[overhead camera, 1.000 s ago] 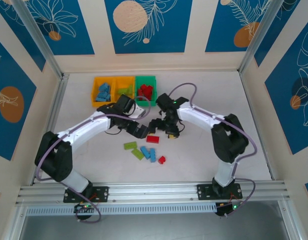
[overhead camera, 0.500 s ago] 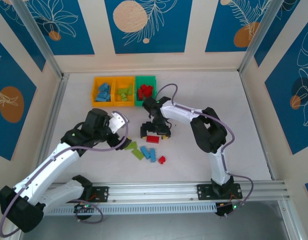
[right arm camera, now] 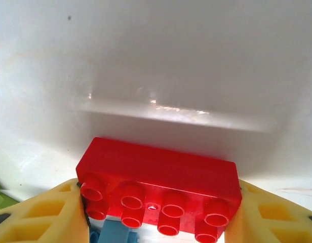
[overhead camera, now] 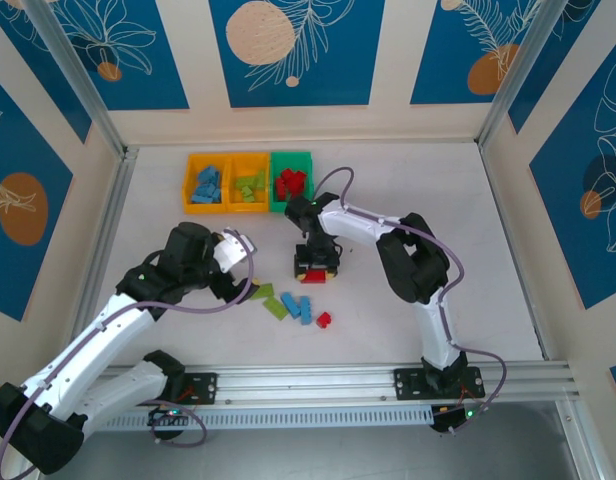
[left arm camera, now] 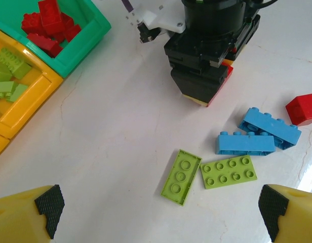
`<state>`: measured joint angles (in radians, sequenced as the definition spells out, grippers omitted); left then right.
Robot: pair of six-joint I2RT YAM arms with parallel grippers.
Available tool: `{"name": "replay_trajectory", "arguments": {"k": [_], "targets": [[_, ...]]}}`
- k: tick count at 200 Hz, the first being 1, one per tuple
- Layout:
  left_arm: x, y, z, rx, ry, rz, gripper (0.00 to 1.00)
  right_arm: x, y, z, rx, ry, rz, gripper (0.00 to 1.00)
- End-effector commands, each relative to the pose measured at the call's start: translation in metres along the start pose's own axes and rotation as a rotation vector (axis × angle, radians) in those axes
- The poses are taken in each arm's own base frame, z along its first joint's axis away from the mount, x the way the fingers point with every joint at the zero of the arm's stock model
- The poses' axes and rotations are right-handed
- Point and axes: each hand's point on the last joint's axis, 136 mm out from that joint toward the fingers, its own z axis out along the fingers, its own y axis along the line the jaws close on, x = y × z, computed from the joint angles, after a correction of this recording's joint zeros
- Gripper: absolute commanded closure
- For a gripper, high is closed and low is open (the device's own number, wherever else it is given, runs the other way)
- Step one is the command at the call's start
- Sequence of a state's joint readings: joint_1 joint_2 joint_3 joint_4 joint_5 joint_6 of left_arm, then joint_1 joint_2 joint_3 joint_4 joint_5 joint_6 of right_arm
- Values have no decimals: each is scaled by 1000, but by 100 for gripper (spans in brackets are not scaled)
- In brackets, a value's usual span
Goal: Sort the legos into containers by color
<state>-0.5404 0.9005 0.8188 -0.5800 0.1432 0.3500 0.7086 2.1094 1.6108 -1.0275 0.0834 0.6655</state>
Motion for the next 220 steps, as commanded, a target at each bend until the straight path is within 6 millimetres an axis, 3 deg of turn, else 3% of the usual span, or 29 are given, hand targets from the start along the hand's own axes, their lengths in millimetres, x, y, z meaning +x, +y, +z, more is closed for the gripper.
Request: {"name": "replay_trajectory", "arguments": {"k": [1, 28, 49, 82, 86, 101, 120, 153, 168, 182, 220], "targets": [[-3, 4, 3, -15, -15, -2, 0, -21, -2, -54, -22, -154, 3, 49], [-3, 5, 7, -10, -15, -11, 0, -71, 11, -113, -65, -405, -36, 49], [-5, 4, 10, 4, -10, -14, 0, -121, 24, -140, -96, -563, -55, 49], [-9, 6, 11, 4, -16, -28, 0, -199, 40, -146, -52, -669, -87, 49], [-9, 6, 12, 1, -13, -32, 0, -205, 41, -140, -49, -662, -87, 49], [-7, 9, 13, -15, -8, -45, 0, -232, 58, -146, -122, -719, -106, 49], [-5, 12, 14, -32, -7, -56, 0, -256, 66, -153, -171, -800, -103, 49], [-5, 14, 15, -46, -8, -63, 0, -271, 77, -178, -244, -897, -177, 44], [-3, 15, 19, -51, -5, -61, 0, -270, 79, -186, -251, -911, -197, 37], [0, 18, 21, -63, 4, -57, 0, -266, 78, -191, -253, -906, -194, 24], [4, 18, 24, -66, 20, -44, 0, -241, 73, -232, -274, -917, -146, 12]]}}
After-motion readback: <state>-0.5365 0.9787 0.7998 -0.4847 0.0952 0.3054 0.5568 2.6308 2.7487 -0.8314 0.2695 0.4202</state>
